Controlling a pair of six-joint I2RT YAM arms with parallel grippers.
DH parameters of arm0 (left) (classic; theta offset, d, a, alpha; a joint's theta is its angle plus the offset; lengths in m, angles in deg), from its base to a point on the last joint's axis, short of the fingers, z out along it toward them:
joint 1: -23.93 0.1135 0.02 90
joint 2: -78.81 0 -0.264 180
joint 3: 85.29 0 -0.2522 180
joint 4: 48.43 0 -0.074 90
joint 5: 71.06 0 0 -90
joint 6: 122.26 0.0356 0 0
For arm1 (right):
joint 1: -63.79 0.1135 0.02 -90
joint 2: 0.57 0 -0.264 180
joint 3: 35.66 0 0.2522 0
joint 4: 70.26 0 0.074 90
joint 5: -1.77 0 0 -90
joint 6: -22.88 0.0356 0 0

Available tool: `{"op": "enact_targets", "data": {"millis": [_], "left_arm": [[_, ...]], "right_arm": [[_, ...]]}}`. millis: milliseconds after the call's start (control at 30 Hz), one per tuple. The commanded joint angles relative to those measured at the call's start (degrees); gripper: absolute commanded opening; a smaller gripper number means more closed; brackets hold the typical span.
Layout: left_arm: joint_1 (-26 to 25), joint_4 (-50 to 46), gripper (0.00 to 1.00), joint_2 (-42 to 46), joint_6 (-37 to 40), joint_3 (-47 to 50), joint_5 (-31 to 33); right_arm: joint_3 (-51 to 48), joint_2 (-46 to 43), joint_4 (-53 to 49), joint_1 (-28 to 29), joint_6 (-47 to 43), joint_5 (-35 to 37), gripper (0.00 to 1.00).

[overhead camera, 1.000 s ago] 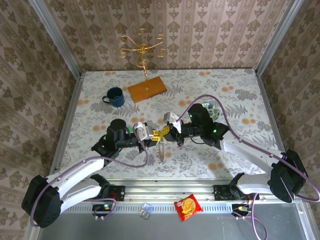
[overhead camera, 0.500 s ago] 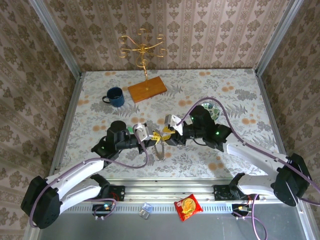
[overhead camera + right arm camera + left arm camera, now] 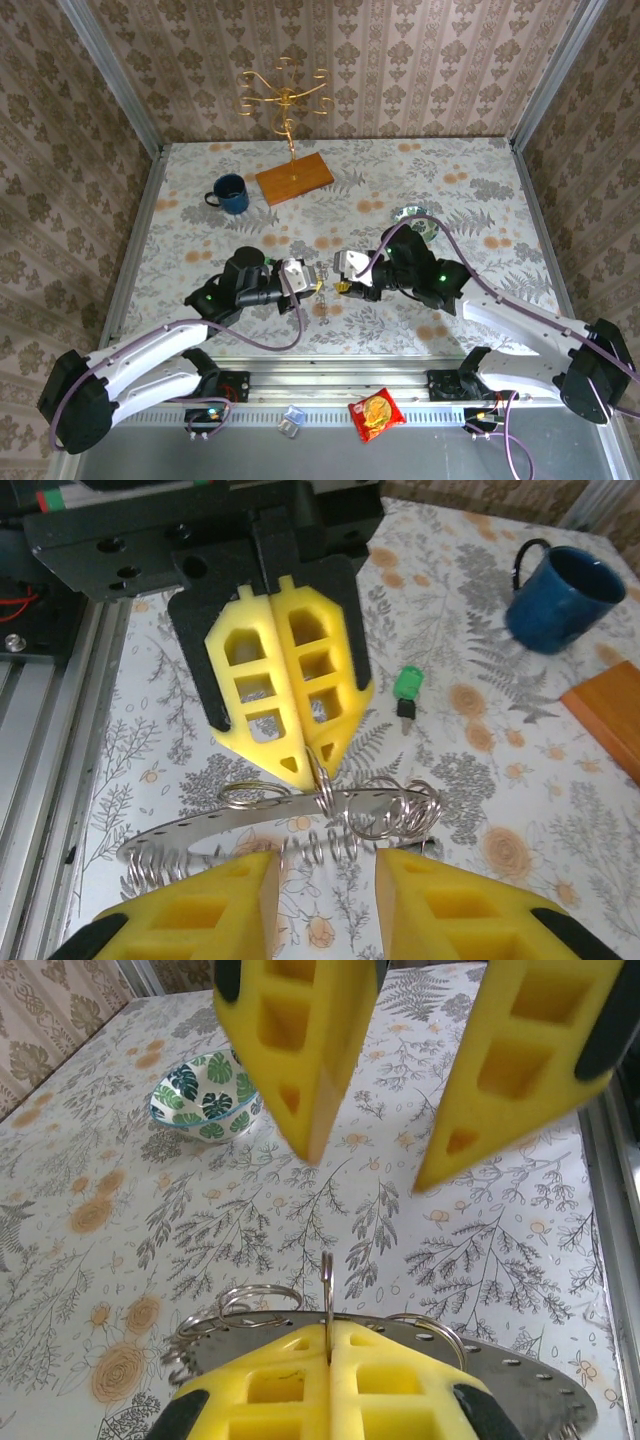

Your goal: Put the keys on the keyring

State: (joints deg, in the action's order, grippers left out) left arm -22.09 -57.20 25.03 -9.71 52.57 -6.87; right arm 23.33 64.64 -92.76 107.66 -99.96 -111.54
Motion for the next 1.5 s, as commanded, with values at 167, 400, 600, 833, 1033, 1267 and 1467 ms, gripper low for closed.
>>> {"op": "enact_targets", "data": {"millis": [167, 400, 600, 833, 1033, 1267, 1467], "left_arm": [[-1.4, -1.3, 0.00, -0.1, 2.9, -2.2, 0.8], [-1.9, -1.2, 0.00, -0.2, 3.2, -2.2, 0.4], [-2.0, -1.2, 0.00, -0.1, 3.2, -2.2, 0.0], [-2.0, -0.7, 0.00, 0.0, 3.0, -2.1, -0.3], [-1.7, 9.0, 0.06, 1.0, -1.8, 2.8, 3.6], [-1.8, 20.3, 0.16, 0.9, -8.9, 8.7, 2.6], [-1.7, 23.2, 0.19, 0.4, -10.3, 10.1, 1.4]], "right_arm": [[-0.3, 4.3, 5.6, 1.8, -0.4, -0.1, 0.26], [-0.6, 5.3, 5.7, 2.4, -0.9, -0.4, 0.17], [-0.9, 5.5, 5.4, 2.6, -1.0, -1.4, 0.15], [-0.5, 6.0, 3.5, 2.6, -2.4, -1.0, 0.04], [-1.1, 5.5, 3.9, 2.5, -2.1, -2.4, 0.00], [-2.5, 5.5, 7.0, 2.1, -0.2, -5.0, 0.00], [-2.4, 6.1, 7.9, 2.1, 0.7, -5.6, 0.00]]}}
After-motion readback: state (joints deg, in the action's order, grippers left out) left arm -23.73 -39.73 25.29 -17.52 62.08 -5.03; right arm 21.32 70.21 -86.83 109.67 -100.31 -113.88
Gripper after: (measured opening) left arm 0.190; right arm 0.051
